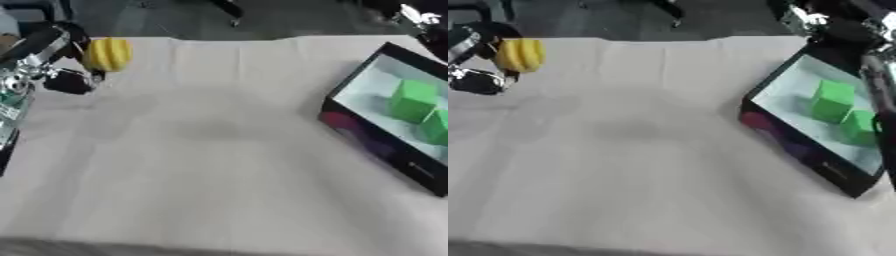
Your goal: Pick up the objects with one hand, pass them to the other hand, and then place them into the box on the other side of the table.
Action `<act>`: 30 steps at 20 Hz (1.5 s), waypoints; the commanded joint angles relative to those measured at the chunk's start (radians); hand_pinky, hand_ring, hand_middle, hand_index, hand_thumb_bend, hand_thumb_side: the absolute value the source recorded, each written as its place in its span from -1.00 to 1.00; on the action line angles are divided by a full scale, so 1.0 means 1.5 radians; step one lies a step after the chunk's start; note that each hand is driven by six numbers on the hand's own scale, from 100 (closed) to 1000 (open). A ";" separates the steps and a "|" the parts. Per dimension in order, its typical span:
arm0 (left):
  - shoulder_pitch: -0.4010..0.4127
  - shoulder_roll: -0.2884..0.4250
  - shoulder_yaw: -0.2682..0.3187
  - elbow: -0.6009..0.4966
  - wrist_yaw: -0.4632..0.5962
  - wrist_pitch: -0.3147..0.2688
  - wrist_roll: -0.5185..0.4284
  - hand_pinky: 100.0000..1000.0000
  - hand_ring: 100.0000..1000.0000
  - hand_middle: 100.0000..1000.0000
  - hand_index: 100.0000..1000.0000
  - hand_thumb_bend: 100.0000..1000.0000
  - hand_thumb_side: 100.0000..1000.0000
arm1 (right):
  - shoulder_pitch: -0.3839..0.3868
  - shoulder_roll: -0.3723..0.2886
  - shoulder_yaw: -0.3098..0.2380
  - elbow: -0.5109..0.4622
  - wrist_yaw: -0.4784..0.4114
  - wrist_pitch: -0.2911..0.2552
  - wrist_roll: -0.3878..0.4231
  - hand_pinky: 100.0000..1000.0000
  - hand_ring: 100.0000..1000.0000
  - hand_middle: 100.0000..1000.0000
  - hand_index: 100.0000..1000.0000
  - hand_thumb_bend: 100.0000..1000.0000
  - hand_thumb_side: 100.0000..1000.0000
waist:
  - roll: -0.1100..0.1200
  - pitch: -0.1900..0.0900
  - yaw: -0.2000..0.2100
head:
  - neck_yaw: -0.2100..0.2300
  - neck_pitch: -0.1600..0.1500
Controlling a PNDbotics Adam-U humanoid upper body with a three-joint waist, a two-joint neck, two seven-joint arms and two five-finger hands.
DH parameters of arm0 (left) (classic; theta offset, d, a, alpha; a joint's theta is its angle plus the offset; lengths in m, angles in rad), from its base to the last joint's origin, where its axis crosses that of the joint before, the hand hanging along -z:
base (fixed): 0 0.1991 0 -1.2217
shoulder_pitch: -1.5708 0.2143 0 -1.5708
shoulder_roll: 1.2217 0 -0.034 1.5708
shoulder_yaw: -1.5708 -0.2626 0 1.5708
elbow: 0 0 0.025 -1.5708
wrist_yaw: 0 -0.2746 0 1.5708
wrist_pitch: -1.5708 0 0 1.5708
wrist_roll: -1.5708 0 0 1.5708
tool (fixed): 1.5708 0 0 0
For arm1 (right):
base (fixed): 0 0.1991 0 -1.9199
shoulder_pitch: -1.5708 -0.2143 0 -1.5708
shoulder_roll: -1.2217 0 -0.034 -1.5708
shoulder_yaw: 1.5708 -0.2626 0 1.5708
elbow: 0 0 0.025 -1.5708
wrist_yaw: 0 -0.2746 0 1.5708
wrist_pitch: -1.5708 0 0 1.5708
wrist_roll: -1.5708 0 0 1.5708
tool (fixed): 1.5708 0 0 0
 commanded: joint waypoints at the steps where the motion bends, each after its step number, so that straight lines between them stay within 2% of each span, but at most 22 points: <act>1: 0.002 -0.014 0.009 -0.043 -0.008 0.008 0.035 0.45 0.13 0.03 0.19 -1.00 -1.00 | -0.029 0.010 0.021 0.010 0.032 -0.008 0.017 1.00 1.00 1.00 1.00 -1.00 -0.40 | -0.009 -0.030 0.001 | -0.005 0.000; 5: 0.027 -0.050 0.015 -0.089 -0.009 0.018 0.078 0.46 0.12 0.02 0.21 -1.00 -1.00 | -0.060 0.035 0.054 0.035 0.075 -0.013 0.030 1.00 1.00 1.00 1.00 -1.00 -0.49 | -0.010 -0.030 0.004 | -0.012 -0.002; 9: 0.050 -0.079 0.010 -0.121 -0.006 0.003 0.121 0.47 0.14 0.02 0.22 -1.00 -1.00 | -0.077 0.054 0.079 0.049 0.119 -0.031 0.049 1.00 1.00 1.00 1.00 -1.00 -0.57 | -0.012 -0.030 0.004 | -0.012 0.000; 12: 0.065 -0.090 0.000 -0.131 -0.030 -0.008 0.177 0.42 0.13 0.02 0.21 -1.00 -1.00 | -0.083 0.067 0.090 0.054 0.173 -0.050 0.054 1.00 1.00 1.00 1.00 -1.00 -0.60 | -0.014 -0.030 0.003 | -0.009 0.002; 13: 0.069 -0.093 -0.004 -0.133 -0.039 -0.013 0.196 0.34 0.12 0.02 0.21 -1.00 -1.00 | -0.085 0.070 0.094 0.056 0.187 -0.056 0.055 1.00 1.00 1.00 1.00 -1.00 -0.66 | -0.015 -0.030 0.002 | -0.009 0.002; 17: 0.091 -0.111 -0.019 -0.147 -0.082 -0.028 0.269 0.33 0.12 0.02 0.22 -1.00 -1.00 | -0.095 0.087 0.116 0.062 0.239 -0.070 0.063 1.00 1.00 1.00 1.00 -1.00 -0.71 | -0.017 -0.030 0.001 | -0.009 0.002; 22: 0.094 -0.132 -0.034 -0.151 -0.093 -0.039 0.280 0.32 0.12 0.03 0.21 -1.00 -1.00 | -0.106 0.105 0.139 0.063 0.252 -0.076 0.074 1.00 1.00 1.00 1.00 -1.00 -0.72 | -0.018 -0.030 0.005 | -0.008 -0.003; 30: 0.089 -0.158 -0.048 -0.169 -0.160 -0.044 0.281 0.30 0.11 0.04 0.22 -1.00 -1.00 | -0.116 0.116 0.159 0.039 0.220 -0.062 0.088 1.00 1.00 1.00 1.00 -1.00 -0.70 | -0.018 -0.029 0.010 | 0.002 -0.010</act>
